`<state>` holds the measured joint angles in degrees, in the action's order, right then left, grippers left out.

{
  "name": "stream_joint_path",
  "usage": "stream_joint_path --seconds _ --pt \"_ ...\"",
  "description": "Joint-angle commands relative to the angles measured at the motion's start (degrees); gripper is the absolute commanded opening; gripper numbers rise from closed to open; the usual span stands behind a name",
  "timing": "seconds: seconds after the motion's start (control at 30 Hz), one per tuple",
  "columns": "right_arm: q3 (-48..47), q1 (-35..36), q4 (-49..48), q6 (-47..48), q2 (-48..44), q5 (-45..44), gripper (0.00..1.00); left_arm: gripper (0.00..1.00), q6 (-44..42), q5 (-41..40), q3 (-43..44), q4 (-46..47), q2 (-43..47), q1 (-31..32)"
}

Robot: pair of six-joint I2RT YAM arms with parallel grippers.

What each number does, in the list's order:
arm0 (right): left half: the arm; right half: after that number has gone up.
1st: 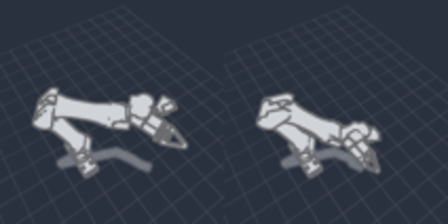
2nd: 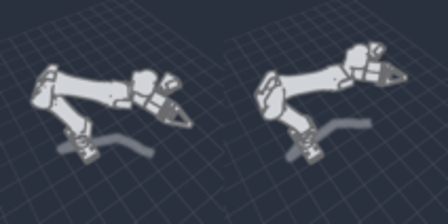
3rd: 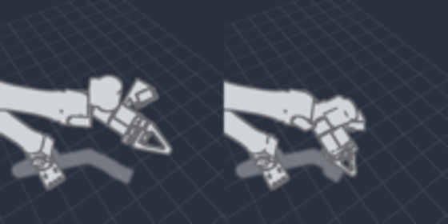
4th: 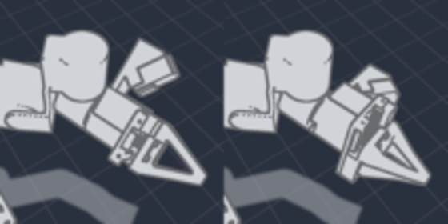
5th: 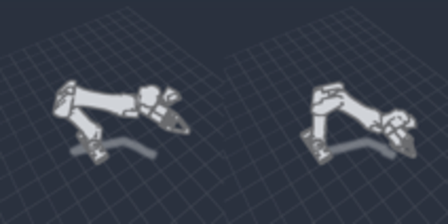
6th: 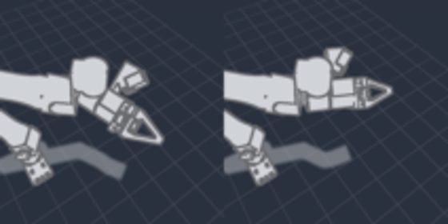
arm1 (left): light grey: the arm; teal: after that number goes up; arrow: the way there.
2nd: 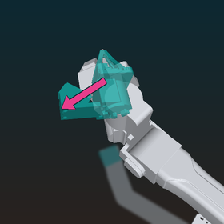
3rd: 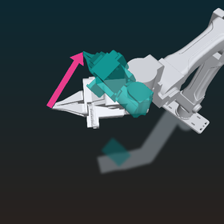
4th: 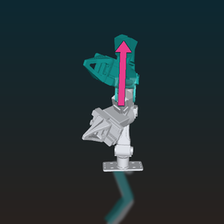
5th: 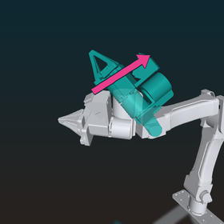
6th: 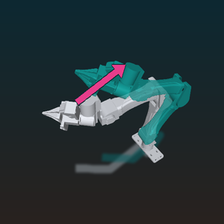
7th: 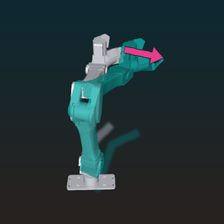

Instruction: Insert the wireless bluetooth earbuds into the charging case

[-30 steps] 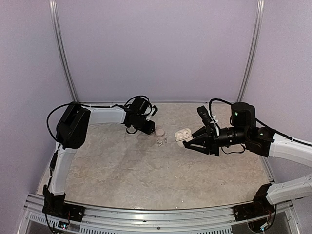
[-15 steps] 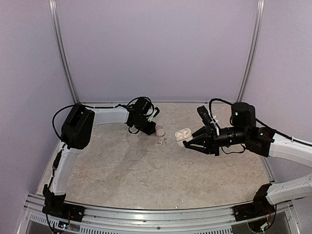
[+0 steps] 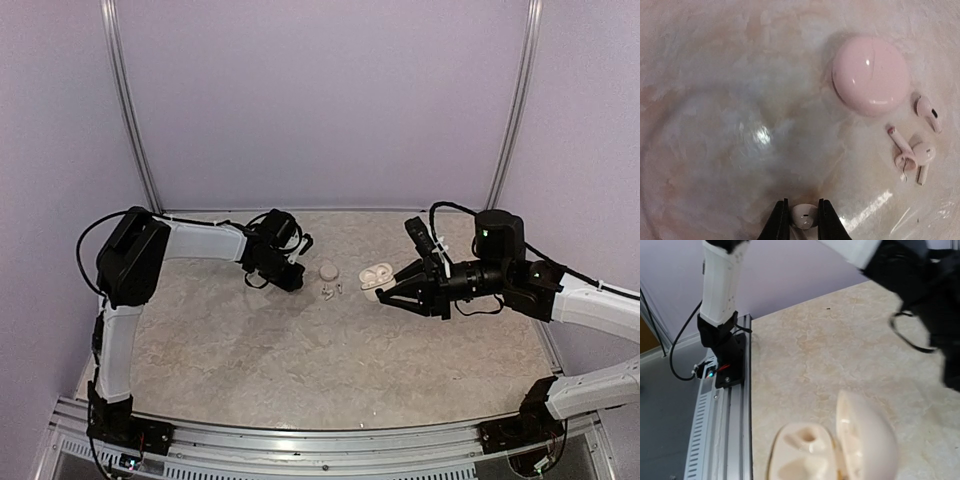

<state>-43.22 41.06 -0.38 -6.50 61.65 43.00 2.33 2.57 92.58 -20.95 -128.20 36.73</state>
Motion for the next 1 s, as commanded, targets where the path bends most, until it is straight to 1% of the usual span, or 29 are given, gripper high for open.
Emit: stream_joint_path --seconds 0.0,0.07,0.27,0.47,0.6,0.67,0.7,0.97 --pt "0.41 -0.46 -1.74 -0.09 -1.00 1.63 0.00 0.12 3.19 0.55 -10.92 -3.71 8.12 2.56" --pt "0.44 -0.46 -1.91 0.06 -0.96 1.94 0.00 0.12 4.56 -0.39 -15.87 -4.04 12.97 4.28" --pt "0.80 -0.44 -2.56 -0.07 -0.77 2.90 0.00 0.13 10.58 0.07 -29.11 -5.00 24.43 10.10" --pt "0.47 -0.40 -2.83 -0.11 -0.34 4.04 0.00 0.13 17.41 -1.52 -38.23 -8.71 33.01 17.05" --pt "0.27 -0.38 -3.15 -0.17 0.26 4.46 0.00 0.13 20.39 -2.38 -41.25 -11.85 36.63 19.43" --pt "0.17 -0.45 -3.20 -0.26 0.46 4.63 0.00 0.13 21.72 -3.64 -41.81 -13.03 37.49 20.41" --pt "0.16 -0.38 -3.22 -0.26 0.54 4.63 0.00 0.13 21.89 -3.01 -41.82 -13.06 37.81 20.93" --pt "-0.20 -0.42 -2.13 -0.15 -0.01 4.18 0.00 0.16 22.62 -5.07 -38.39 -19.63 33.47 24.37"
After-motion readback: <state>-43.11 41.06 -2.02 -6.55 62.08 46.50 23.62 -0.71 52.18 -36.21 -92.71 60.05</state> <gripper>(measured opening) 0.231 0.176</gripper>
